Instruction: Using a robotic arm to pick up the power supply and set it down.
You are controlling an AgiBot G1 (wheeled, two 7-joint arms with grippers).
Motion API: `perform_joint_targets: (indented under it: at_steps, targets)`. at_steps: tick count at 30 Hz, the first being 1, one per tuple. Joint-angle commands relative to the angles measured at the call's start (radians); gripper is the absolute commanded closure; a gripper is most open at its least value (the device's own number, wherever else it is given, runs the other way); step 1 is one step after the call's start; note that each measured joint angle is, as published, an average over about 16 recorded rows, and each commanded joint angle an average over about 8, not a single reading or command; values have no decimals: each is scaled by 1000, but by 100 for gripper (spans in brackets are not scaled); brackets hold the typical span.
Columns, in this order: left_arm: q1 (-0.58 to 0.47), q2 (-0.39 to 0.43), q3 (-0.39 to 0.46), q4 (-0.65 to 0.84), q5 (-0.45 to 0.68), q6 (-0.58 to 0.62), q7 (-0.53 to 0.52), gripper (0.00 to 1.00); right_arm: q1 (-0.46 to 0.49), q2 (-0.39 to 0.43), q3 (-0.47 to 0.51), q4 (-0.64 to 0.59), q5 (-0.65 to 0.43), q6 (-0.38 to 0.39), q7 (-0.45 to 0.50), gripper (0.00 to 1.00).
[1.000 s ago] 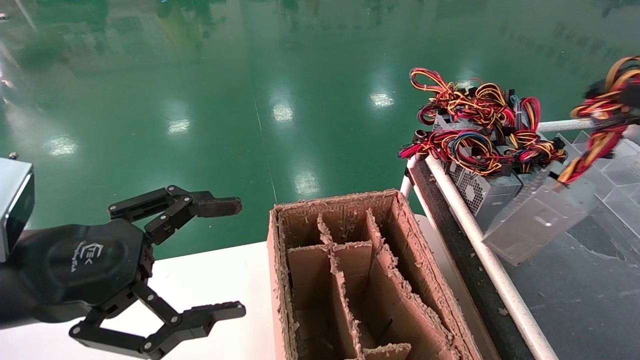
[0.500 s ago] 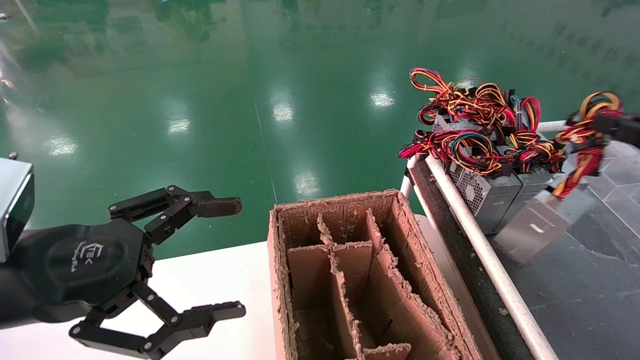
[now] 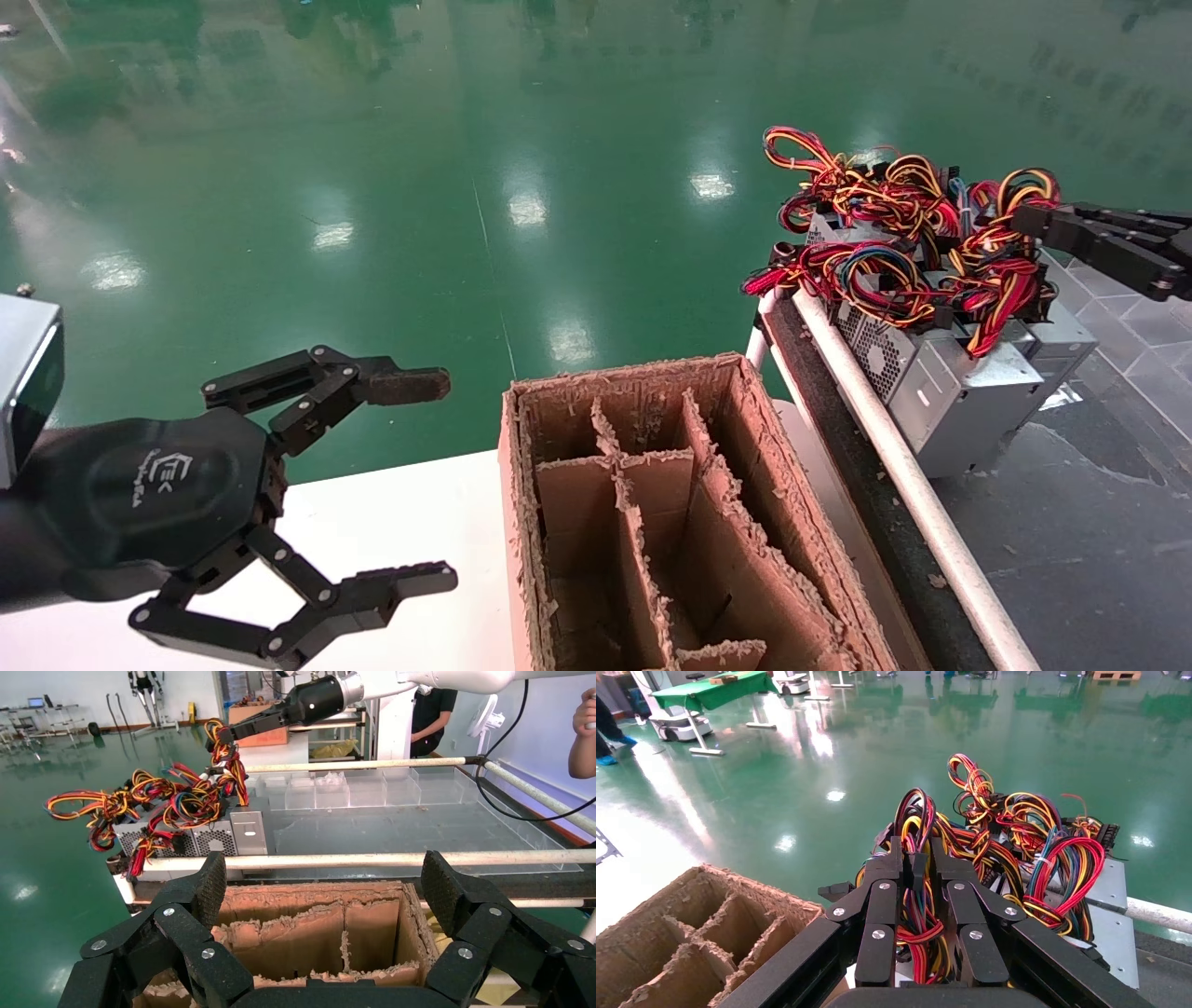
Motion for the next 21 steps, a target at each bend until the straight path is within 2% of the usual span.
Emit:
perform_joint_targets:
  at_steps: [1, 2, 4, 21]
  targets:
    - [0, 0, 0, 0, 0, 0, 0, 0, 11, -13, -5, -19, -8, 7, -7, 25]
    - [0, 0, 0, 0, 0, 0, 0, 0, 14, -17, -6, -25, -10, 7, -11, 14]
    - [0, 0, 0, 0, 0, 0, 0, 0, 19, -23, -8, -37, -14, 6, -20, 0]
    - [0, 0, 0, 0, 0, 0, 0, 0, 59, -30, -10, -102, -18, -15, -69, 0]
